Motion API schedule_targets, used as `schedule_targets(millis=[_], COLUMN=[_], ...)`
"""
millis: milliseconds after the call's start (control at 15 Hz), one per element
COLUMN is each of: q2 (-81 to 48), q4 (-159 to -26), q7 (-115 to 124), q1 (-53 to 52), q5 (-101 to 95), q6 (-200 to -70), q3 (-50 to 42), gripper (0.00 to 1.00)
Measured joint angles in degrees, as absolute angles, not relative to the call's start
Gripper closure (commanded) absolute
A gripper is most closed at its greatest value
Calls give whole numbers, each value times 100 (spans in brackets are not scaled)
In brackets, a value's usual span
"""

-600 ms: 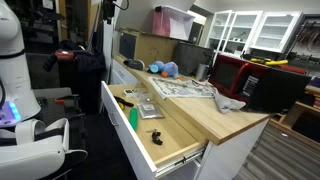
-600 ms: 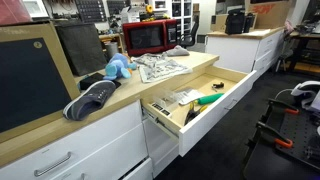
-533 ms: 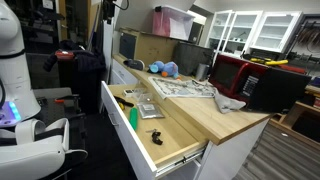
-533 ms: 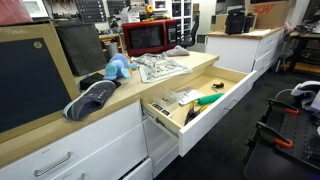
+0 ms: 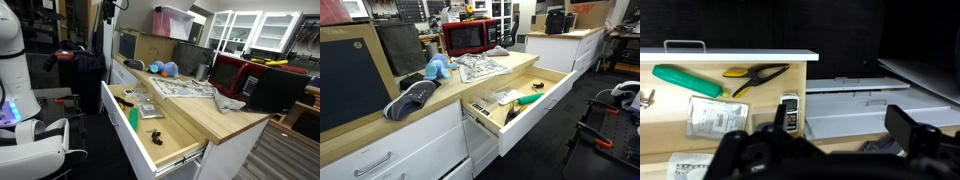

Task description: Close the top drawer

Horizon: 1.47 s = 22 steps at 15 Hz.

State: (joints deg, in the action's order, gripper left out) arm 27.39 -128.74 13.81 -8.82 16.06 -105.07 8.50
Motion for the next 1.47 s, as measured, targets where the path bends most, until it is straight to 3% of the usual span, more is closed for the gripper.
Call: schedule_targets(millis=[467,1200,1467], q2=[2903,3360,3357], q4=[-13203,-15062,-15085], q7=[1325,1147,1131], q1=[-572,1016,1036], q5=[1490,-400,-409], q6=[-10506,-10892,-10892], q3=[572,-351,-372], gripper=[0,0,0])
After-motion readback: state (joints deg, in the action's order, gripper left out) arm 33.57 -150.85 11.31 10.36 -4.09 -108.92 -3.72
